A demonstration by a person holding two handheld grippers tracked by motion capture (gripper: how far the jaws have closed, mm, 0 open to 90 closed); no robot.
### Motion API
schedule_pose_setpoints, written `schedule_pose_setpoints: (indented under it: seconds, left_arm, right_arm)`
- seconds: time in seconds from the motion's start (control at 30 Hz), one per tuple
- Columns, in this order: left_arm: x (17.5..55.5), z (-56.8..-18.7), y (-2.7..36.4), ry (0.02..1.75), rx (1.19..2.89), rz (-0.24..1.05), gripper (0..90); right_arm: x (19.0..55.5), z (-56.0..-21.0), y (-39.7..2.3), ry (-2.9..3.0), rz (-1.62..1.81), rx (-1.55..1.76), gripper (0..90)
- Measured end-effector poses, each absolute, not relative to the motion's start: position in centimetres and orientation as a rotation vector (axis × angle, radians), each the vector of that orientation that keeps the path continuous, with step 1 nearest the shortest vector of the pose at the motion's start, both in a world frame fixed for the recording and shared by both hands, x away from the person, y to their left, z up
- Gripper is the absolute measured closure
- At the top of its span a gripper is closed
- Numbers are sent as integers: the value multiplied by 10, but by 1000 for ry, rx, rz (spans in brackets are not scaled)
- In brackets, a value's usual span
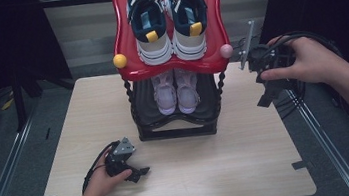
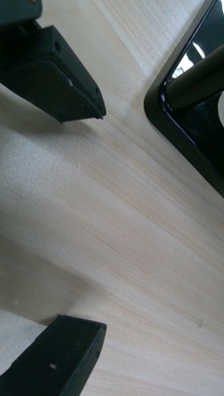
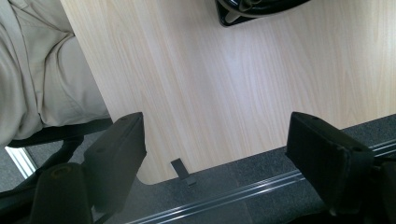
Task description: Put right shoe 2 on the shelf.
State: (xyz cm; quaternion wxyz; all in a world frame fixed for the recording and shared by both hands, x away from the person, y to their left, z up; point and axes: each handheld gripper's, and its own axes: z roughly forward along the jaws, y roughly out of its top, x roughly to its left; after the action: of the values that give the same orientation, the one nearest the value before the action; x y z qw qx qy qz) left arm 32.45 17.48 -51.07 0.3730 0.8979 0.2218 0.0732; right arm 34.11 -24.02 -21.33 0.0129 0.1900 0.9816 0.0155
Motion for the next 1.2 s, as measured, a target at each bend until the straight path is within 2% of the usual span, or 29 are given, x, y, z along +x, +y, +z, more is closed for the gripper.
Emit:
schedule_pose_setpoints:
  seconds: [1.2]
  left_arm:
    - [324, -511, 175, 569, 2299, 191, 0]
  right_arm:
    - [333, -273, -257, 3074, 124, 605, 194]
